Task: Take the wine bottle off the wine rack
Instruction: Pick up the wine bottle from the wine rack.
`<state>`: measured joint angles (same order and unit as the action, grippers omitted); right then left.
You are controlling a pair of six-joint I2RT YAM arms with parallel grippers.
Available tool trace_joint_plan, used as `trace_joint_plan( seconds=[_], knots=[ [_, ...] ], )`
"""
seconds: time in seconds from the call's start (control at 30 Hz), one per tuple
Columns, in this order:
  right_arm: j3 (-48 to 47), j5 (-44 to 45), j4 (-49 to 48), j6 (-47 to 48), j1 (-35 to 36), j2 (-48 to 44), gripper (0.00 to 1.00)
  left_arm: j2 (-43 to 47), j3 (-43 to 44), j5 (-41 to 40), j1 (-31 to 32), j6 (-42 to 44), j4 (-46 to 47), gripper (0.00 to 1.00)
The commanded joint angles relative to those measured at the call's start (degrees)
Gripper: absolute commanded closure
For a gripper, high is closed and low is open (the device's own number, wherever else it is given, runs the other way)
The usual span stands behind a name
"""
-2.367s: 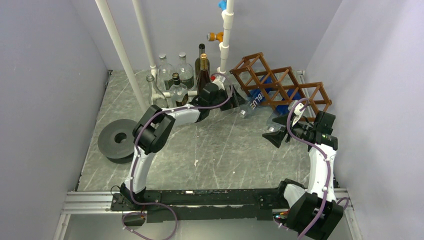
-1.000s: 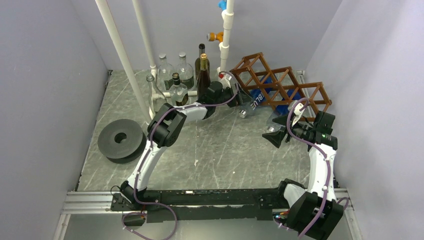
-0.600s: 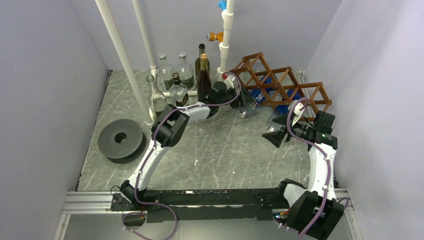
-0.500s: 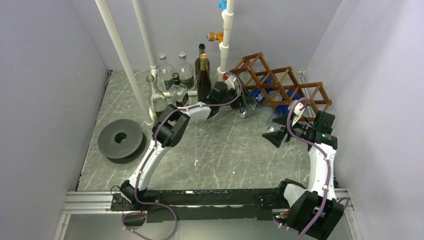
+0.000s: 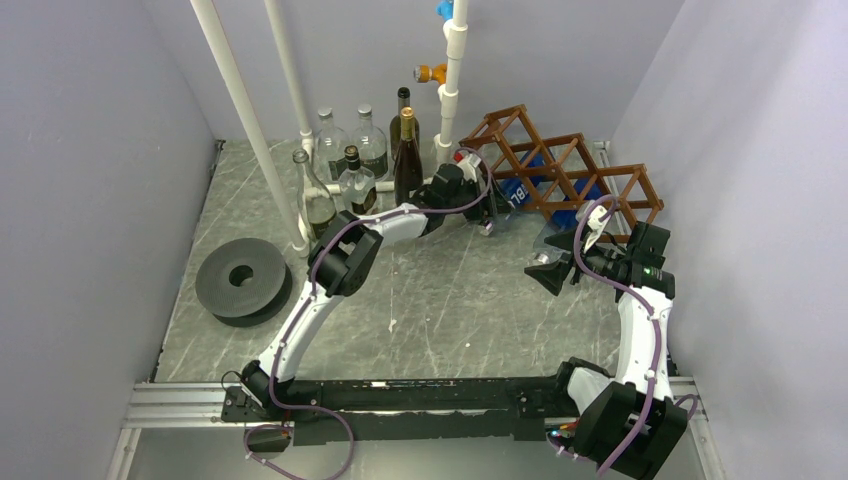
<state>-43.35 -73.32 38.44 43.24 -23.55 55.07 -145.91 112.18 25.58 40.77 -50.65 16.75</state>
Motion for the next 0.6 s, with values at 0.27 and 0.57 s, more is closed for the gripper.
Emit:
trace_joint_plan(
  seconds=[0.27, 0.57],
  knots=[
    [0.29, -0.57, -1.87, 0.0, -0.31, -0.4, 0.0, 0.95, 2.72, -0.6, 0.49, 3.72, 1.41, 0.51],
    [0.28, -0.59, -1.71, 0.17, -0.36, -0.7, 0.0, 9.99, -8.43, -0.69, 0.36, 7.56, 6.93, 1.0]
  ],
)
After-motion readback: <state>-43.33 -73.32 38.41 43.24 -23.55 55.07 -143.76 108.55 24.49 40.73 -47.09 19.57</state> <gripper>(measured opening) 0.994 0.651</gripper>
